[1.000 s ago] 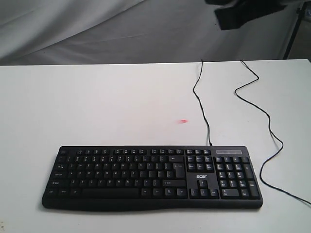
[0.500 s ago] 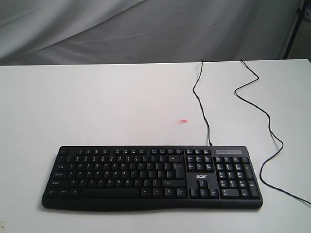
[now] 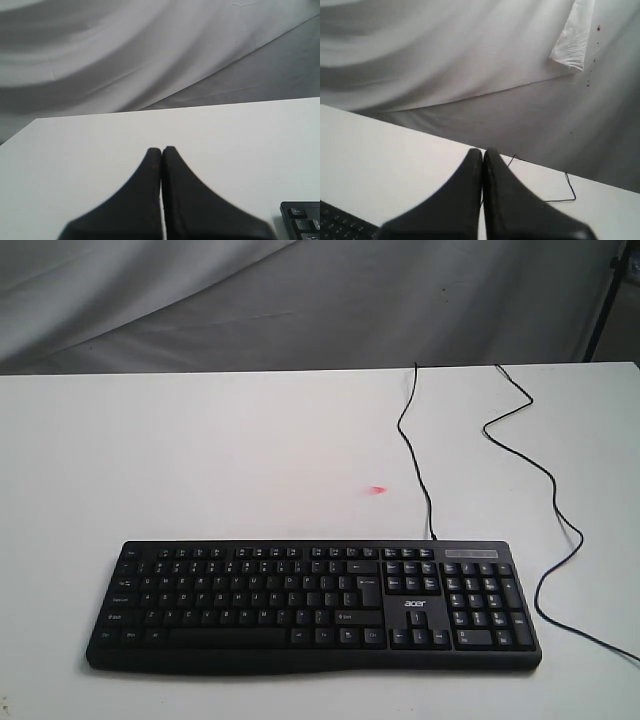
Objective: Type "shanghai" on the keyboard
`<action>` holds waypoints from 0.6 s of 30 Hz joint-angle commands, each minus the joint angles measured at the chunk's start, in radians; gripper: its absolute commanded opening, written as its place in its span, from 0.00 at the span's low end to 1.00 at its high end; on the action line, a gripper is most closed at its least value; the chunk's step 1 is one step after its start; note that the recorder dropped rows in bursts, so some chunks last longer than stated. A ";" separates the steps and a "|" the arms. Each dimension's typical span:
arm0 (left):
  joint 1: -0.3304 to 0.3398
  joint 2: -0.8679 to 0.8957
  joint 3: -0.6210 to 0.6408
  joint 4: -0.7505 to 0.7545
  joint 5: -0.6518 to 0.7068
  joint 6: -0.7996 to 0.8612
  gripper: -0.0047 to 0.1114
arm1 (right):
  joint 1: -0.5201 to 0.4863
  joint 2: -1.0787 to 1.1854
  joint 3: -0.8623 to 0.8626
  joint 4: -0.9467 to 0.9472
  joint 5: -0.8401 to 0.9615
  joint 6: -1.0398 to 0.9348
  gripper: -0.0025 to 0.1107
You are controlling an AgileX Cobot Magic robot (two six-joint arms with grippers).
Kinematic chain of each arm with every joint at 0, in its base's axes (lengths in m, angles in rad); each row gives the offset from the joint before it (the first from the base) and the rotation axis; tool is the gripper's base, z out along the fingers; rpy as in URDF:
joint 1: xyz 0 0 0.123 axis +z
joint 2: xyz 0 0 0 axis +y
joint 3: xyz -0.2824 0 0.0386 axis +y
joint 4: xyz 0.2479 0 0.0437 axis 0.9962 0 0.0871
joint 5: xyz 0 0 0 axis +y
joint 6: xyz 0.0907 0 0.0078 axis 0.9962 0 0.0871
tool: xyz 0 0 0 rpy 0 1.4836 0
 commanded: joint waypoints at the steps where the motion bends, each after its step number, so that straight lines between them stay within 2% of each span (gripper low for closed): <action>1: -0.004 0.003 0.005 -0.001 -0.003 -0.003 0.05 | -0.008 -0.123 0.003 -0.137 0.055 0.005 0.02; 4: -0.004 0.003 0.005 -0.001 -0.003 -0.003 0.05 | -0.008 -0.195 0.003 -0.219 0.055 0.066 0.02; 10: -0.004 0.003 0.005 -0.001 -0.003 -0.003 0.05 | -0.008 -0.225 0.003 -0.391 0.137 0.328 0.02; 18: -0.004 0.003 0.005 -0.001 -0.003 -0.003 0.05 | -0.008 -0.225 0.010 -0.391 0.173 0.326 0.02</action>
